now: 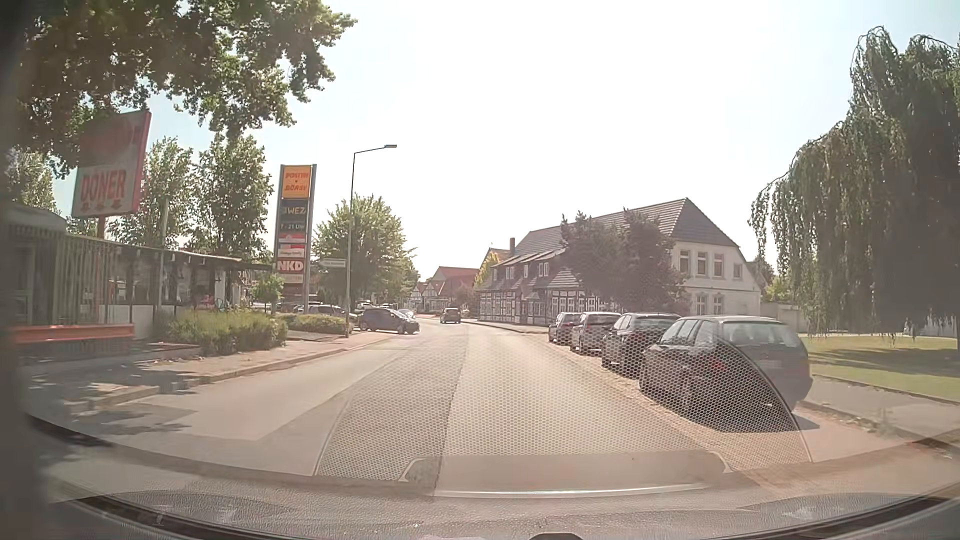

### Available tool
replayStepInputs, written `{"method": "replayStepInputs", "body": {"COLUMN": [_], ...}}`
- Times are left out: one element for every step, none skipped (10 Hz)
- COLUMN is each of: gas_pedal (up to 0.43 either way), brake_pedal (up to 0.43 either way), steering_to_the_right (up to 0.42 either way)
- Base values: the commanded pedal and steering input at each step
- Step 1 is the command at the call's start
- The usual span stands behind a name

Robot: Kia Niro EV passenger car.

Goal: Follow the waypoints while adhering to traffic rules and regulations

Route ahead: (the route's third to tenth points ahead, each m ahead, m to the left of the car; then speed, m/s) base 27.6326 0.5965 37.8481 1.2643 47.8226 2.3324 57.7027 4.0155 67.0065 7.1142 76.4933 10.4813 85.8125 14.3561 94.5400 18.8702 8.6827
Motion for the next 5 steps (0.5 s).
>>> {"method": "replayStepInputs", "body": {"gas_pedal": [0.15,0.15,0.138,0.138,0.138], "brake_pedal": [0.0,0.0,0.0,0.0,0.0], "steering_to_the_right": [0.002,0.001,0.001,0.001,-0.001]}}
